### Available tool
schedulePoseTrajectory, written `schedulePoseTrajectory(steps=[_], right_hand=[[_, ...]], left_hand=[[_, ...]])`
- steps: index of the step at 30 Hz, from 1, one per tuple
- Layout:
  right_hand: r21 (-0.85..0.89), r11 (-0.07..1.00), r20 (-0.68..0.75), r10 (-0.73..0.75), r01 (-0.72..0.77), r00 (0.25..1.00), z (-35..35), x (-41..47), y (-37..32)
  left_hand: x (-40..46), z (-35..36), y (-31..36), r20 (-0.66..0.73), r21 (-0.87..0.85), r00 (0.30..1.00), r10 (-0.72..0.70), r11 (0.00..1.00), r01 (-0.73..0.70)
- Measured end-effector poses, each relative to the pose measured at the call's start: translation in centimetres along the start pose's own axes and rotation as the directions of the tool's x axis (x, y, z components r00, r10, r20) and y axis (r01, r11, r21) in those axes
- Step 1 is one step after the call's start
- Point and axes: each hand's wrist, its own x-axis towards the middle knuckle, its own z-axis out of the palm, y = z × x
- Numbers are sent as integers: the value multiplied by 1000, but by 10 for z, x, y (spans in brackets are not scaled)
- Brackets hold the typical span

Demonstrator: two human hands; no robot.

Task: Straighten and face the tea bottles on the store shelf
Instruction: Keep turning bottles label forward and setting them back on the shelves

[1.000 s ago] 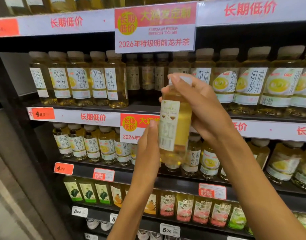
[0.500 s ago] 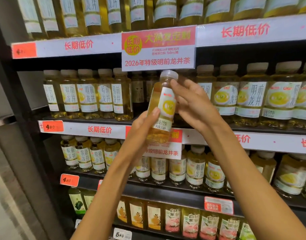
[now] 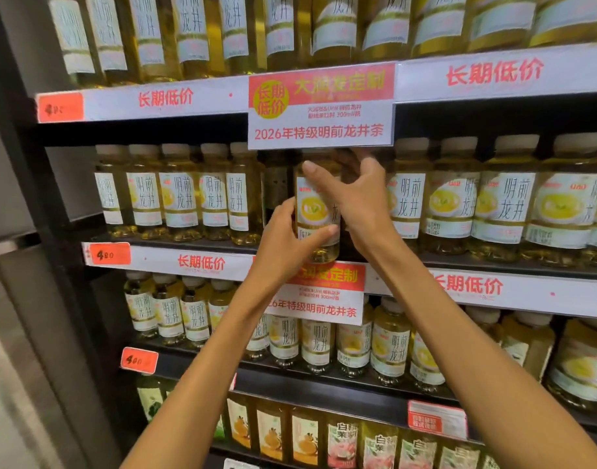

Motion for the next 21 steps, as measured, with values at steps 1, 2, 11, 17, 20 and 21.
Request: schedulePoseTrajectory(steps=[1, 2, 11, 17, 20, 21], right_hand=[[-73, 997, 10, -1, 2, 1000, -2, 3, 0], [-141, 990, 33, -6, 10, 999, -6, 7, 0], [-544, 826, 195, -46, 146, 980, -26, 22, 11], [-665, 714, 71, -233, 220, 970, -12, 17, 30], [-649, 714, 78, -281, 262, 957, -5, 11, 30], [-656, 709, 87, -267, 257, 960, -4, 11, 31]], left_hand=[[3, -2, 0, 23, 1, 1000, -14, 1000, 14], [5, -4, -1, 56, -13, 998, -29, 999, 30], [25, -17, -14, 123, -143, 980, -159, 974, 176], [25, -8, -20, 23, 13, 995, -97, 995, 97], [26, -1, -19, -16, 108, 997, -80, 991, 81], [27, 0, -19, -24, 129, 996, -81, 988, 84]])
